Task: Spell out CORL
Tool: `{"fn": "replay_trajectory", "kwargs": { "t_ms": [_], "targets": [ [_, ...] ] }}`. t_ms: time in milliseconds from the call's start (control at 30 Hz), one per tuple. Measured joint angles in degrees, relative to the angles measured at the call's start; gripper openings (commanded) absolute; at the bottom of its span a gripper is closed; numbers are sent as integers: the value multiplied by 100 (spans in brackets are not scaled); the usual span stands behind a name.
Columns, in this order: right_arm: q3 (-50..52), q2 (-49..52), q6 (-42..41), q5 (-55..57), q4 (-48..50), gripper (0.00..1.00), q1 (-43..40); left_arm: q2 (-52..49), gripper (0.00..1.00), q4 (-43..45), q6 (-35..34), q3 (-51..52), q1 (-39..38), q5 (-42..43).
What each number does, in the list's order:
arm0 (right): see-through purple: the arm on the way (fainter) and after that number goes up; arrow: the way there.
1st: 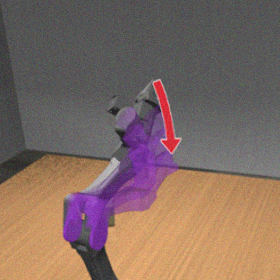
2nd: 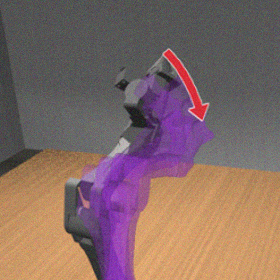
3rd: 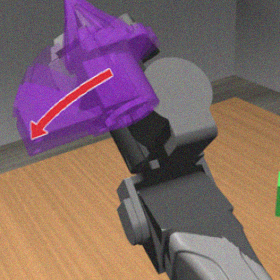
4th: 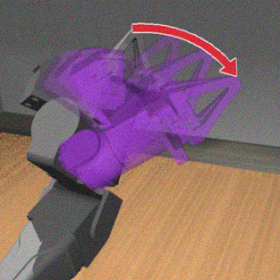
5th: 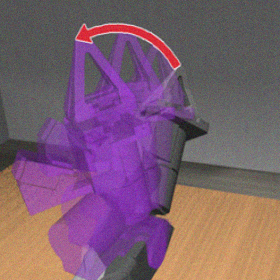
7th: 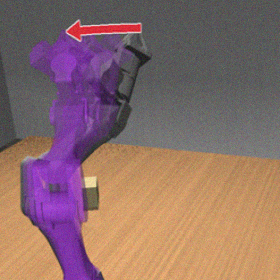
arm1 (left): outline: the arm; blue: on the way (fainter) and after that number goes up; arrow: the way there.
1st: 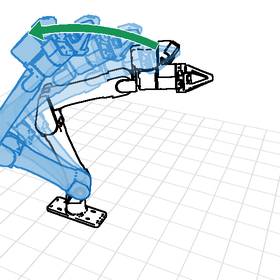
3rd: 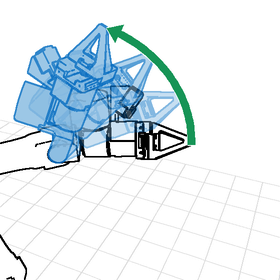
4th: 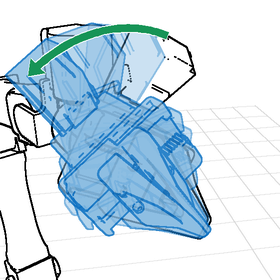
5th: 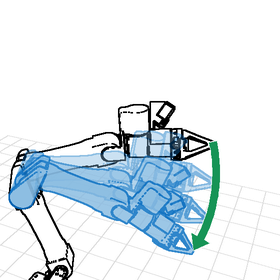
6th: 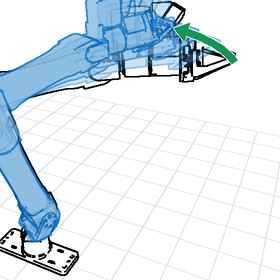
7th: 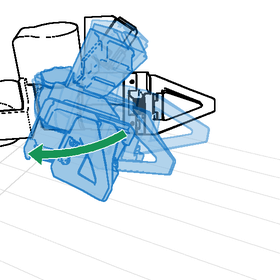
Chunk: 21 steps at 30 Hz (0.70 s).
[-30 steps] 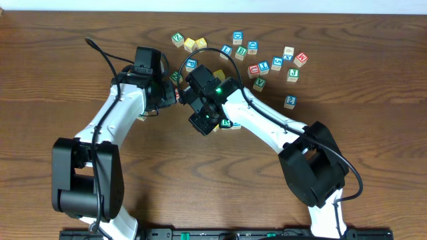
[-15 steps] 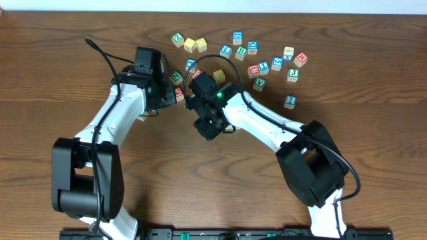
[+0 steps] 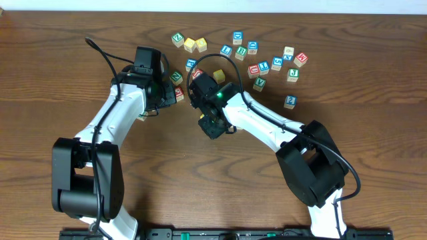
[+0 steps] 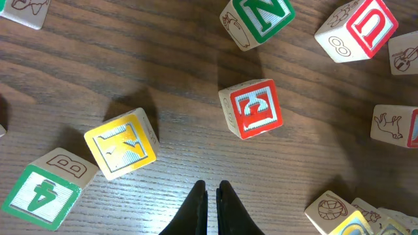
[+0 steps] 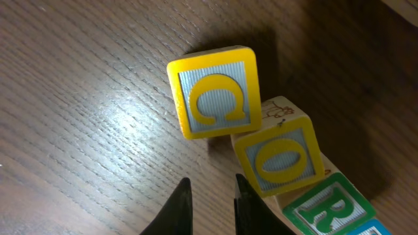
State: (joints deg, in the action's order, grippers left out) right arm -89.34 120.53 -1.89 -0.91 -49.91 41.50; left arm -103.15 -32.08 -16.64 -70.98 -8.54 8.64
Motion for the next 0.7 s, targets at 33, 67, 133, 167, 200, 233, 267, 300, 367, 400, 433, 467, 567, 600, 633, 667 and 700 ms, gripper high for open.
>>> {"fn": "replay_trajectory", "kwargs": {
  "t_ms": [33,67,133,167,200,233,267,300,367,400,433,467,567,600,633,667,700],
  "targets": [
    [0,0,2,15,0,15,0,0,8,0,0,0,0,0],
    [0,0,0,31,-11,14,0,0,7,0,0,0,0,0],
    [0,0,2,33,-26,14,0,0,7,0,0,0,0,0],
    [0,0,7,31,-24,15,0,0,8,2,0,0,0,0],
    [0,-2,20,0,-9,16,0,0,7,13,0,0,0,0],
    [0,-4,22,-26,0,16,0,0,8,39,0,0,4,-2],
    [0,-9,26,-68,35,17,0,0,7,85,0,0,20,0],
    [0,-26,39,-129,109,18,0,0,8,149,0,0,55,0],
    [0,-59,55,-328,356,18,0,0,7,203,0,0,157,2],
    [-2,-66,63,-382,407,18,0,0,7,223,0,0,251,0],
    [-2,-83,66,-509,498,19,0,0,8,227,-2,0,345,0],
    [-2,-94,76,-608,586,19,0,0,8,221,0,0,435,0],
    [-2,-98,90,-868,859,20,46,0,8,138,-2,0,699,-4],
    [-2,-98,90,-898,903,20,74,0,8,96,-2,0,732,-4],
    [-2,-98,90,-933,938,20,120,0,8,57,0,0,741,-4],
    [-2,-96,90,-964,951,20,170,0,7,35,0,0,739,-2],
    [-2,-94,90,-966,949,19,203,0,7,28,0,0,734,-2]
  ]
}}
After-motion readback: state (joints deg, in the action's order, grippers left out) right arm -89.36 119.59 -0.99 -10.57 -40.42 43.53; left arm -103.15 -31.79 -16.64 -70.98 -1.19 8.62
